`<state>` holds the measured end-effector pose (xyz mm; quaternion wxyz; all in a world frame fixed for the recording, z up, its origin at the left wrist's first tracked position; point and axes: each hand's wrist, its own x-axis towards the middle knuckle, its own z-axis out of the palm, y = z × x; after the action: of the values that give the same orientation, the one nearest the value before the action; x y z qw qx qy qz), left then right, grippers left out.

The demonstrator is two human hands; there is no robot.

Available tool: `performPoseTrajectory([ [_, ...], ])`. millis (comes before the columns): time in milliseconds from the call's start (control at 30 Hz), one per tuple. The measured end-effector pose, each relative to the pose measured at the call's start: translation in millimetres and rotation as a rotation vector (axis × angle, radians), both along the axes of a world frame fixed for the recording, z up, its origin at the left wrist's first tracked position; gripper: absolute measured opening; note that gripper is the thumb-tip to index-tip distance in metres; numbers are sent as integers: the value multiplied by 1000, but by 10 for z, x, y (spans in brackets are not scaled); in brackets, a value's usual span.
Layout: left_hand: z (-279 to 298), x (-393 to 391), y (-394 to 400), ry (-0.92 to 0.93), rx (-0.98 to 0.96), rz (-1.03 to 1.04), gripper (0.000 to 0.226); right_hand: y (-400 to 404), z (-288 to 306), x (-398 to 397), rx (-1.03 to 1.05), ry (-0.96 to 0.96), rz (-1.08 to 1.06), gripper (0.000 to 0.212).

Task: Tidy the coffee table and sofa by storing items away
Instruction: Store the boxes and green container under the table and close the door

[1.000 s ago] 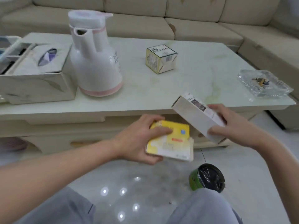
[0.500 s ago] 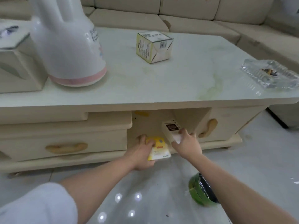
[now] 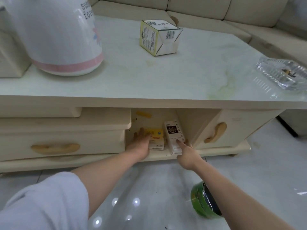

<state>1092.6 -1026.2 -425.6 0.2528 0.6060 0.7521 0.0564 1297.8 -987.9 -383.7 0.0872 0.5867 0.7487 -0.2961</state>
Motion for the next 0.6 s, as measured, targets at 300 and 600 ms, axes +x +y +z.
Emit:
performPoseTrajectory([
  [300, 2053, -9, -544, 104, 1015, -774, 12, -361, 2106, 50, -219, 443, 197, 19],
  [600, 2600, -432, -40, 252, 440, -402, 56, 758, 2909, -785, 510, 659, -67, 51],
])
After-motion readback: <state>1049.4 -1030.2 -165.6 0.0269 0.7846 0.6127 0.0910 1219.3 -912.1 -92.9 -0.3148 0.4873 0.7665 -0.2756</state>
